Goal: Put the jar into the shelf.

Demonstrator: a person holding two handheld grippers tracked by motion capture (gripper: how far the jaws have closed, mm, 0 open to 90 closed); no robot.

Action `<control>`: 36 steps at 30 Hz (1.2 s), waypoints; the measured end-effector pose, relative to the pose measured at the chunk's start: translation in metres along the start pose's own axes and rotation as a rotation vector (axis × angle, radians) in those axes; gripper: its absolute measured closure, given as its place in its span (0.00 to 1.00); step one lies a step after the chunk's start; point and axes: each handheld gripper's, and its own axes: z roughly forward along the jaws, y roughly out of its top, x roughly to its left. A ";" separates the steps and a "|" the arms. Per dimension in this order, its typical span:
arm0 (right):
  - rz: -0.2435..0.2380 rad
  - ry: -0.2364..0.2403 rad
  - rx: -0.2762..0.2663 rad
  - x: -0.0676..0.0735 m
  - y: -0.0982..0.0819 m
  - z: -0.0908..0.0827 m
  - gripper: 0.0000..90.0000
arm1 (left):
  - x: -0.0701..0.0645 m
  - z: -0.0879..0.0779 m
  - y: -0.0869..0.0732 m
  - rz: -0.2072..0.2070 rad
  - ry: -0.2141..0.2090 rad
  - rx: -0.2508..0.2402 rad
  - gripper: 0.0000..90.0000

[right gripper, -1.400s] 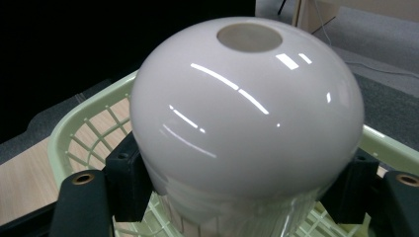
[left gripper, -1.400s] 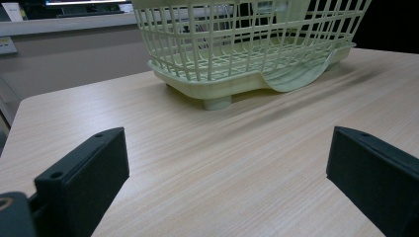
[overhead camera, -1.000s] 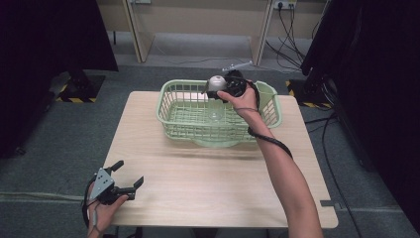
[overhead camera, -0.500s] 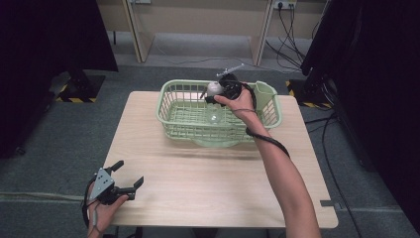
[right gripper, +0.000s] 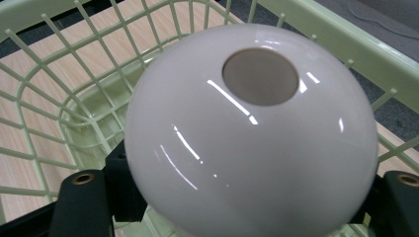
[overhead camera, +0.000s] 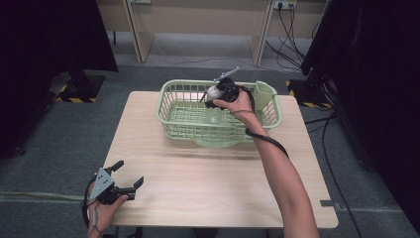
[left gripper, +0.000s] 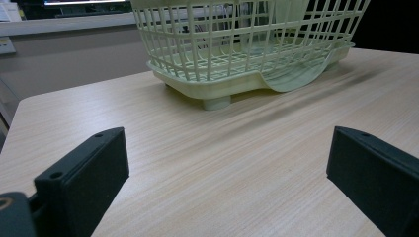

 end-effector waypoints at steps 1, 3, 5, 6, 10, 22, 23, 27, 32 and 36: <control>-0.002 -0.001 0.001 -0.001 -0.002 0.002 0.31 | 0.000 0.000 0.000 0.001 0.000 0.001 0.02; -0.003 -0.004 0.005 -0.002 -0.003 0.004 0.31 | 0.000 0.000 0.000 0.003 0.000 0.001 0.02; -0.002 -0.005 0.010 -0.003 -0.005 0.005 0.31 | 0.000 0.000 0.000 0.003 0.000 0.001 0.02; -0.004 -0.006 0.011 -0.003 -0.006 0.006 0.31 | 0.000 0.000 0.000 0.002 0.000 0.000 0.02; -0.005 -0.003 0.005 -0.005 -0.009 0.007 0.31 | 0.000 0.000 0.000 0.003 0.000 0.001 0.02; -0.040 -0.015 0.056 -0.001 -0.011 0.002 0.30 | -0.001 0.000 0.000 0.005 0.000 0.002 0.02; -0.039 -0.016 0.059 -0.001 -0.011 0.002 0.29 | -0.001 0.000 0.000 0.005 0.001 0.002 0.02; -0.010 -0.014 0.065 -0.002 -0.011 0.000 0.20 | -0.001 0.000 0.000 0.005 0.001 0.002 0.02; 0.021 -0.013 0.064 -0.004 -0.012 -0.003 0.12 | -0.001 0.001 0.000 0.006 0.001 0.002 0.02; 0.051 -0.032 0.041 -0.005 -0.014 -0.010 0.06 | -0.001 0.000 0.000 0.010 0.001 0.007 0.02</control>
